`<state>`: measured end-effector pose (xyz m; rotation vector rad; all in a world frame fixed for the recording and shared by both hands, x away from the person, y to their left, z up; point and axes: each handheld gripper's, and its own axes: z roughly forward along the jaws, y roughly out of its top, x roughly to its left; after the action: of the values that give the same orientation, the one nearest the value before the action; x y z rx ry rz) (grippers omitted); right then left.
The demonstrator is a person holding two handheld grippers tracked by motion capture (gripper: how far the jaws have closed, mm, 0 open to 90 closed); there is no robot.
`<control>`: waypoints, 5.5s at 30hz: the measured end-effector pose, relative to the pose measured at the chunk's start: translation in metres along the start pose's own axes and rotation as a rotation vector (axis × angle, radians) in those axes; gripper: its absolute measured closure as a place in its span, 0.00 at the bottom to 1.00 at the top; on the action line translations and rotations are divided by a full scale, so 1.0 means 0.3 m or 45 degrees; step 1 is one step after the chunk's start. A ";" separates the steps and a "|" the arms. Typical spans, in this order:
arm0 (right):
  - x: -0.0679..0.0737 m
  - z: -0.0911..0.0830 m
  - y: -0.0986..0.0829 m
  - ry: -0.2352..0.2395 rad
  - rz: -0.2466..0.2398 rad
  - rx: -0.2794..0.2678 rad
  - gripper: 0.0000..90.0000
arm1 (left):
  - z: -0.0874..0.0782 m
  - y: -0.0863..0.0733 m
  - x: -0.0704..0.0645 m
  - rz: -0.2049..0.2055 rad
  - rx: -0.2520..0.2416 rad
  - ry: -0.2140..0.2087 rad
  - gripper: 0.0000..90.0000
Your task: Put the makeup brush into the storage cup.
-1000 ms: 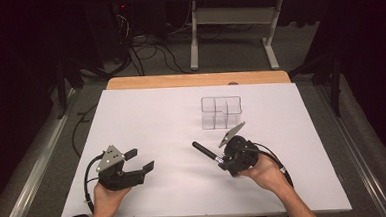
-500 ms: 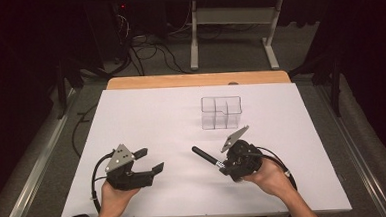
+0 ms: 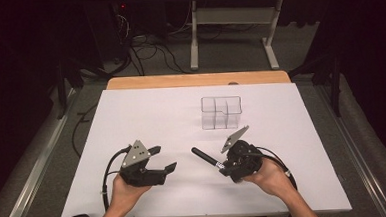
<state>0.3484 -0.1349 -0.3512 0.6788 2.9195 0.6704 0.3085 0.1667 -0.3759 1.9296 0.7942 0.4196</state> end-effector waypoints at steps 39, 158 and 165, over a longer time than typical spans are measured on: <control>-0.011 -0.001 0.002 0.020 -0.003 0.042 0.81 | 0.201 0.110 -0.113 0.254 0.123 -0.112 0.26; 0.004 0.008 0.035 0.165 0.008 0.008 0.81 | 0.270 0.077 -0.199 0.539 0.328 -0.024 0.43; 0.005 0.004 0.034 0.170 0.011 -0.012 0.81 | 0.269 0.076 -0.200 0.561 0.332 -0.028 0.48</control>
<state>0.3514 -0.1255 -0.3478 0.6714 3.0339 0.7578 0.3203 0.0654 -0.3911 2.3565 0.4177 0.5787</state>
